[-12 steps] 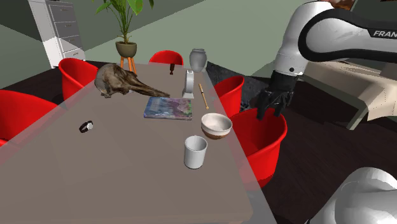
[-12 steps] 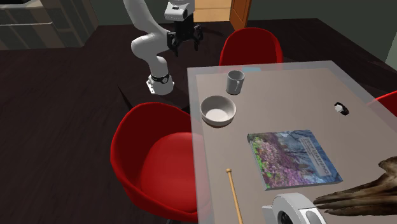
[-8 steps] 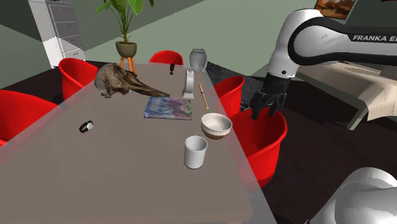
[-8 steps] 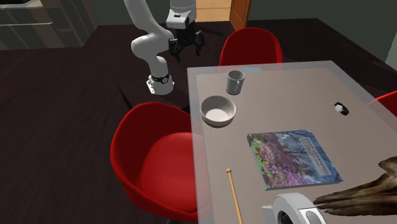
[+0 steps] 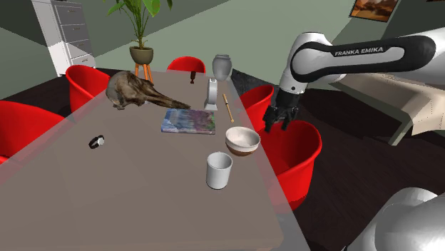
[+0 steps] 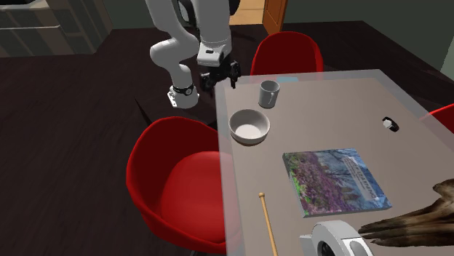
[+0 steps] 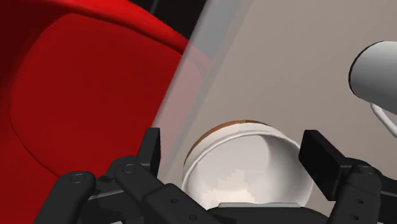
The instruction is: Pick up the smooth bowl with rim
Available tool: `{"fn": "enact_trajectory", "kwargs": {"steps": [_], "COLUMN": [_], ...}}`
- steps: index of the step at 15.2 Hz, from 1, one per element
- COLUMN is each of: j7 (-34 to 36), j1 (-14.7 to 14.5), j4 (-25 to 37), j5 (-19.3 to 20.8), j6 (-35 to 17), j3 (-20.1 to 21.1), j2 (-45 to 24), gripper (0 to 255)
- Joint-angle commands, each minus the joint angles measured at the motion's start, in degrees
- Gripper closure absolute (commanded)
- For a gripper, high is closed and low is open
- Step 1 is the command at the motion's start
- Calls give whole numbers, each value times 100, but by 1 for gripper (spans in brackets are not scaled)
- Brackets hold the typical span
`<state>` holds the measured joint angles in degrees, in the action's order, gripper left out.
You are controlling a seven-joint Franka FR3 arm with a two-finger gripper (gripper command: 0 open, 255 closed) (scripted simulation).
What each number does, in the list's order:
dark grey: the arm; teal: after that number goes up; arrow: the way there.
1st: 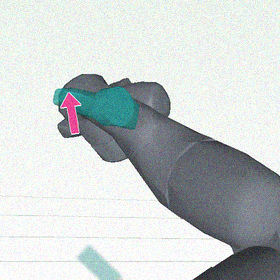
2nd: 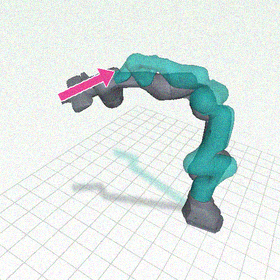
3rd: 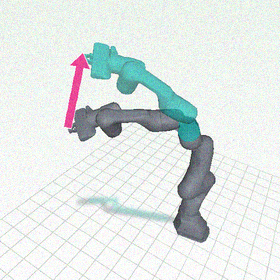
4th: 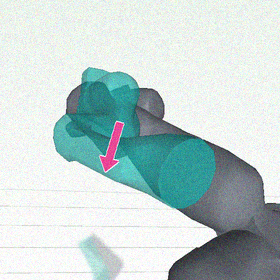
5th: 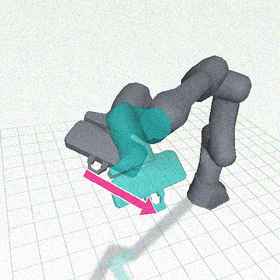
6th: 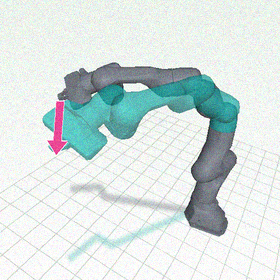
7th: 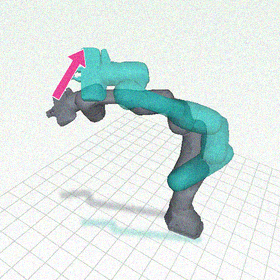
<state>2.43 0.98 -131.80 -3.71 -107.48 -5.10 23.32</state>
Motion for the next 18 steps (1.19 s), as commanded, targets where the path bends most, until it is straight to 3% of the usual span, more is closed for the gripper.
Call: {"fn": "enact_trajectory", "kwargs": {"steps": [1, 11, 18], "j7": [-149, -916, -1038], "j1": [-7, 37, 38], "j4": [210, 1488, 1169], "j5": [-65, -604, -702], "j6": [-247, -985, -1527], "j3": [-86, -367, -356], "j2": [-448, -2505, -2741], "gripper": [0, 0, 0]}}
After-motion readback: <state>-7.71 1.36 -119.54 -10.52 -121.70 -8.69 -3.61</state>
